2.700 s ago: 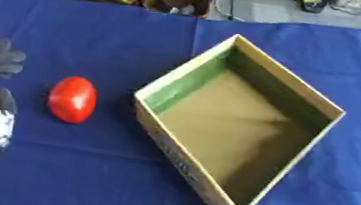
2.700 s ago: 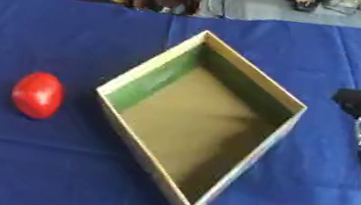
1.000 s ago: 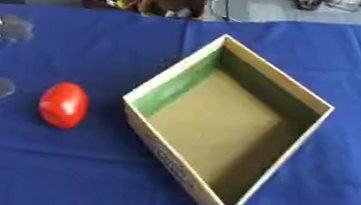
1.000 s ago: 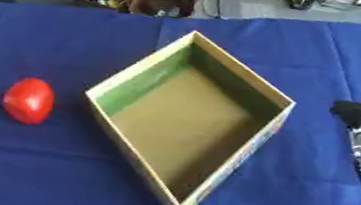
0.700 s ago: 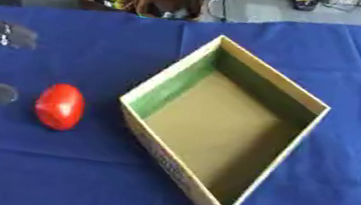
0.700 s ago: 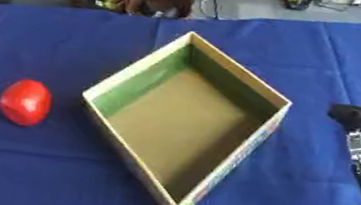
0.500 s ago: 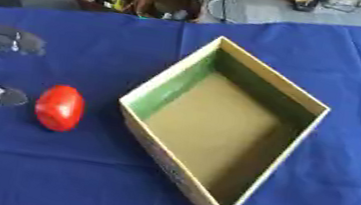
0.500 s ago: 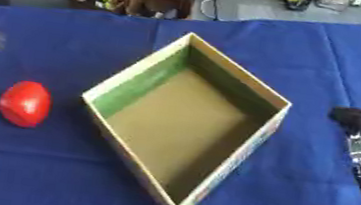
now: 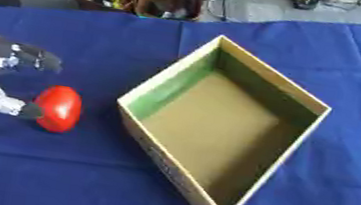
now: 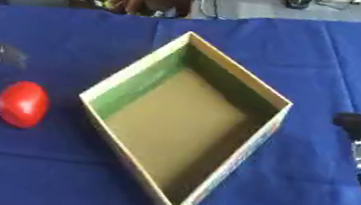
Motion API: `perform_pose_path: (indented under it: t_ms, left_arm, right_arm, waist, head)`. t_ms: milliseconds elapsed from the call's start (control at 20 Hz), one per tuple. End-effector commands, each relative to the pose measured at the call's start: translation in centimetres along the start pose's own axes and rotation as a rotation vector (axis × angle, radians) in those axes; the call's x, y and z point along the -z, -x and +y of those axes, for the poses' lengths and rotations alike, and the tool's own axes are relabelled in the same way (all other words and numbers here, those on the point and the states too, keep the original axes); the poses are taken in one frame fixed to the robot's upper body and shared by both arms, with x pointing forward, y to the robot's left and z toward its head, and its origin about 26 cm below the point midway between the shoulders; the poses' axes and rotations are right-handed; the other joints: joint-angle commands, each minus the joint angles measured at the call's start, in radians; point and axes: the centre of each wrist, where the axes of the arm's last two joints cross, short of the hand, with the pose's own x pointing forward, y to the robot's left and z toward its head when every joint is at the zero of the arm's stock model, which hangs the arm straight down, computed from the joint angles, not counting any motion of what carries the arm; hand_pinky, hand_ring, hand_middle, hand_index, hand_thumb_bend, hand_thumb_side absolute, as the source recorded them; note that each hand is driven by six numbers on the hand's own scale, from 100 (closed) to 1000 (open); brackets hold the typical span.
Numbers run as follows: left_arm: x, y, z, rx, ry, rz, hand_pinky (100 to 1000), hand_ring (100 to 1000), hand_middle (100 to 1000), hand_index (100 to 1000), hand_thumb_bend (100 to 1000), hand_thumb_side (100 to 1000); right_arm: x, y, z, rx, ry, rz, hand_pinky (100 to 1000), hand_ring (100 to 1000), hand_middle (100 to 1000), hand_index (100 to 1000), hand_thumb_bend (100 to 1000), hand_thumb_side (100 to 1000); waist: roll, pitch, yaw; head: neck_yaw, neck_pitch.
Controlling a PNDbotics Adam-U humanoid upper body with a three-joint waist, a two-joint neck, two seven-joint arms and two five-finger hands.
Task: Pick up objects on the table and place them in the box.
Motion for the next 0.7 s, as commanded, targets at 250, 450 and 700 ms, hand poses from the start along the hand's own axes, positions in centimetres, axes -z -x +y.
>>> perform_pose_path:
  t_ms: [250, 450, 700]
  left_arm:
    - [-0.2, 1.2, 1.1, 0.094, 0.121, 0.005, 774, 910, 1000, 1000, 662, 998]
    - [0.1, 1.5, 1.0, 0.094, 0.126, 0.003, 728, 870, 1000, 1000, 635, 996]
    - [0.8, 1.9, 0.3, 0.069, 0.147, -0.011, 607, 787, 1000, 1000, 626, 996]
  right_arm:
    - [0.3, -0.4, -0.2, -0.02, -0.01, -0.021, 848, 821, 616, 713, 100, 823]
    - [0.3, -0.4, -0.1, -0.021, -0.012, -0.016, 849, 821, 614, 709, 100, 825]
    - [0.3, -0.4, -0.1, -0.025, -0.008, -0.011, 849, 821, 611, 707, 100, 823]
  waist:
    - [0.0, -0.011, -0.007]
    - [0.002, -0.004, -0.009]
    - [0.002, 0.003, -0.016]
  head:
    - [0.011, -0.017]
    - [0.014, -0.023]
    - [0.023, -0.031]
